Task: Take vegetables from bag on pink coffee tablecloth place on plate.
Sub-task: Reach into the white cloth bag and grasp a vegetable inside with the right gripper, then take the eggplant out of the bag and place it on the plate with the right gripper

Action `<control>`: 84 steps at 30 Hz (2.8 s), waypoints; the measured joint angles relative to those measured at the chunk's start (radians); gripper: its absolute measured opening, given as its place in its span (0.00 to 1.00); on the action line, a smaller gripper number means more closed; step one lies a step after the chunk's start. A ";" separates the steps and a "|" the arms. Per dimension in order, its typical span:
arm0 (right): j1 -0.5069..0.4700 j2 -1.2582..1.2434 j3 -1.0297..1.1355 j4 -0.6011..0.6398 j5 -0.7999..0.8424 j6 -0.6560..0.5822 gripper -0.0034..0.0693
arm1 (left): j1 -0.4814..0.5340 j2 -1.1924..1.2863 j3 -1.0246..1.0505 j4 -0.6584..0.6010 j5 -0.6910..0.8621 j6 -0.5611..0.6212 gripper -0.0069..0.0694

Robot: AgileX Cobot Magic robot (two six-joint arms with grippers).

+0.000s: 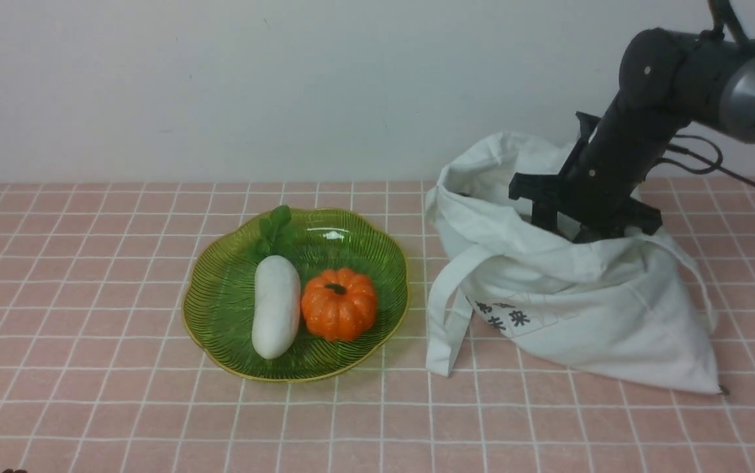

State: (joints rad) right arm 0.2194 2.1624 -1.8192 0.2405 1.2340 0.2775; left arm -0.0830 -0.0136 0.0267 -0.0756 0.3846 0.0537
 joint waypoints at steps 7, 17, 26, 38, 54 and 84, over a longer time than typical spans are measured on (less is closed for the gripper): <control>-0.023 -0.145 0.000 -0.002 0.011 -0.077 0.54 | 0.000 0.000 0.000 0.000 0.000 0.000 0.08; -0.087 -0.333 0.000 0.031 0.029 -0.129 0.54 | 0.000 0.000 0.000 0.000 0.000 0.000 0.08; -0.091 -0.256 0.000 0.105 0.023 -0.148 0.54 | 0.000 0.000 0.000 0.000 0.000 0.000 0.08; -0.054 -0.089 0.000 0.102 0.008 -0.143 0.54 | 0.000 0.000 0.000 0.000 0.000 0.000 0.08; 0.087 -0.259 -0.002 0.299 0.009 -0.374 0.54 | 0.000 0.000 0.000 0.000 0.000 0.000 0.08; 0.314 0.227 -0.351 0.095 -0.133 -0.437 0.57 | 0.000 0.000 0.000 0.000 0.000 0.000 0.08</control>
State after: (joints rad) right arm 0.5339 2.3894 -2.1705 0.3356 1.1014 -0.1597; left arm -0.0830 -0.0136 0.0267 -0.0756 0.3846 0.0537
